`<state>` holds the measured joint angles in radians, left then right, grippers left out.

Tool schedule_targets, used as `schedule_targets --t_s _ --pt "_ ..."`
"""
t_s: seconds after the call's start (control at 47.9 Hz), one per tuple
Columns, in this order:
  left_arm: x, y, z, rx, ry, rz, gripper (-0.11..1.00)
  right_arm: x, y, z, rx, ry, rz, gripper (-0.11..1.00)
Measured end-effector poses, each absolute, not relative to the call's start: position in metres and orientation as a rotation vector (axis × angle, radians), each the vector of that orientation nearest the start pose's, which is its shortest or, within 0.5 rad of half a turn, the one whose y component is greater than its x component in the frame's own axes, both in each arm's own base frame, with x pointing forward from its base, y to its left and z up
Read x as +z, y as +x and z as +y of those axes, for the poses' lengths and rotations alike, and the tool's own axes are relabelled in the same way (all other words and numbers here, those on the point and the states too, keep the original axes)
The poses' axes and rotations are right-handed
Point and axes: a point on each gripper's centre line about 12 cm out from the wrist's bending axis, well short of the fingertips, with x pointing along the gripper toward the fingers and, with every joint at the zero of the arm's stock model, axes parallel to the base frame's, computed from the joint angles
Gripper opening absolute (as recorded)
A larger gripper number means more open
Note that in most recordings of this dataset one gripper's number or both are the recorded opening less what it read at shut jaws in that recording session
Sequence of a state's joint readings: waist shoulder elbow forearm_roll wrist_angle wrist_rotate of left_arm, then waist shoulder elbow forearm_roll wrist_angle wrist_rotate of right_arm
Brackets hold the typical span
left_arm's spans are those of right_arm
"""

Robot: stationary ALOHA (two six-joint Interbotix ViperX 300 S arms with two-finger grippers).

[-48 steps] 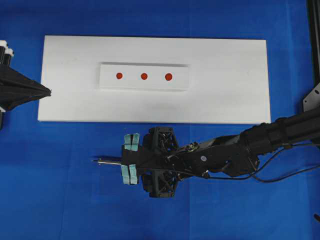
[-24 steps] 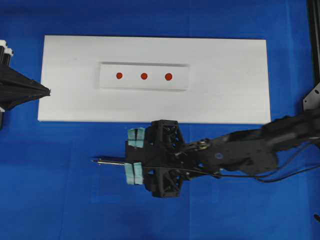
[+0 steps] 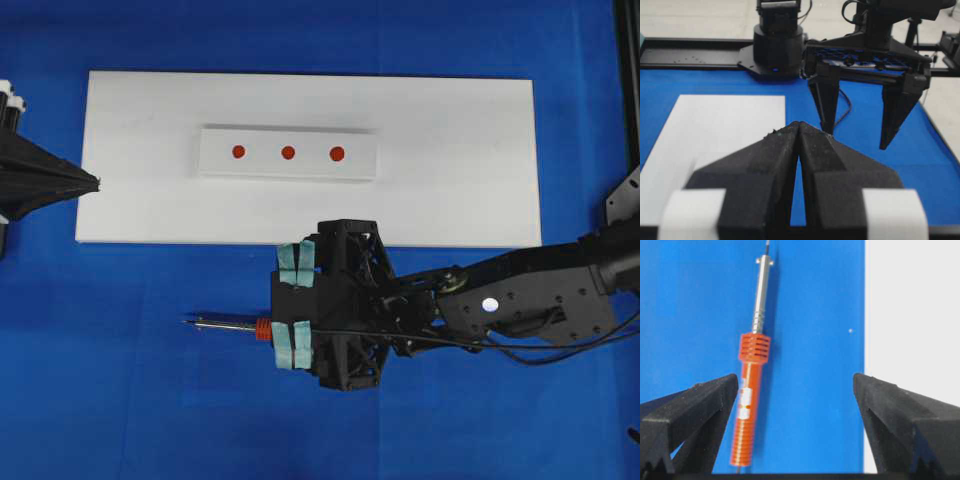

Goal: Touch the tip of the soldering iron to the mark.

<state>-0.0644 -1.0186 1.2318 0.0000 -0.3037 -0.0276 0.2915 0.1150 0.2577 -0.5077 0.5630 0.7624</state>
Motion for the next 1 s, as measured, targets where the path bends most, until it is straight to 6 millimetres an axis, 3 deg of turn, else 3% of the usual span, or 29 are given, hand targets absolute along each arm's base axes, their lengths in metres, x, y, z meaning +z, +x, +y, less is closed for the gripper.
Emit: schedule_targets --t_s 0.125,0.46,0.606,0.773,1.003 --pt "0.282 0.187 -0.012 -0.067 -0.031 -0.088 0.00 0.223 0.440 0.077 -0.152 0.052 0.823 0.87" --pt "0.282 0.186 -0.012 -0.066 -0.030 -0.090 0.00 0.233 0.441 -0.024 -0.280 -0.030 0.793 0.87" --pt "0.282 0.187 -0.012 -0.067 -0.031 -0.088 0.00 0.236 0.441 -0.056 -0.319 -0.027 0.771 0.87" --pt "0.283 0.187 -0.012 -0.067 -0.032 -0.090 0.00 0.239 0.431 -0.064 -0.332 -0.024 0.762 0.87" --pt "0.283 0.186 -0.012 -0.067 -0.032 -0.093 0.00 0.266 0.382 -0.062 -0.323 0.000 0.681 0.87"
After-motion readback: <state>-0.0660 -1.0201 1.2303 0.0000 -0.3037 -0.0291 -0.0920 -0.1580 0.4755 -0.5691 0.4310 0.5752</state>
